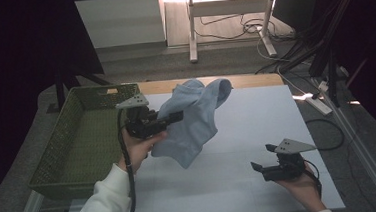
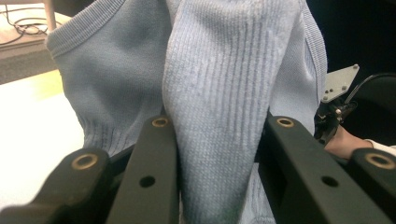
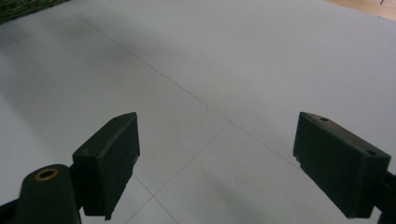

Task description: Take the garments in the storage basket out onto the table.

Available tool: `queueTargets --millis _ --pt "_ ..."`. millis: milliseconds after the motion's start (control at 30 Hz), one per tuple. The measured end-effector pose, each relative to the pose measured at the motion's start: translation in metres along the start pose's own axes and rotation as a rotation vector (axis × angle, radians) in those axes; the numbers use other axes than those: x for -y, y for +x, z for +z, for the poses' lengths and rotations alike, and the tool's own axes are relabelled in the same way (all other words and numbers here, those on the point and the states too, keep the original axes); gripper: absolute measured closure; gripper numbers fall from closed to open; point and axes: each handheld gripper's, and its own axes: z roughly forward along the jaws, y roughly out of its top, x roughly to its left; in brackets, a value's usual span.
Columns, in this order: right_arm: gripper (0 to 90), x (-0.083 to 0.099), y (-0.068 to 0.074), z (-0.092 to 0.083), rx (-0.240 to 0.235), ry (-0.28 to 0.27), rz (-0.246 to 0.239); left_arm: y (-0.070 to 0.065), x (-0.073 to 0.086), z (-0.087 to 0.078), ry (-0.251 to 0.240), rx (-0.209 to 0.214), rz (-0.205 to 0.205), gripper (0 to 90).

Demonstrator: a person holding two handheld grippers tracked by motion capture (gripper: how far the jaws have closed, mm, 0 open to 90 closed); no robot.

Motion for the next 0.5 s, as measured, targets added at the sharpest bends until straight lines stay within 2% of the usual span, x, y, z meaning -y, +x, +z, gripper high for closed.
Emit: queueTargets --millis 500 --pt "15.0 0.0 0.0 0.001 0.001 0.008 -0.003 0.001 0.016 0.022 0.036 0.026 -0.019 74.3"
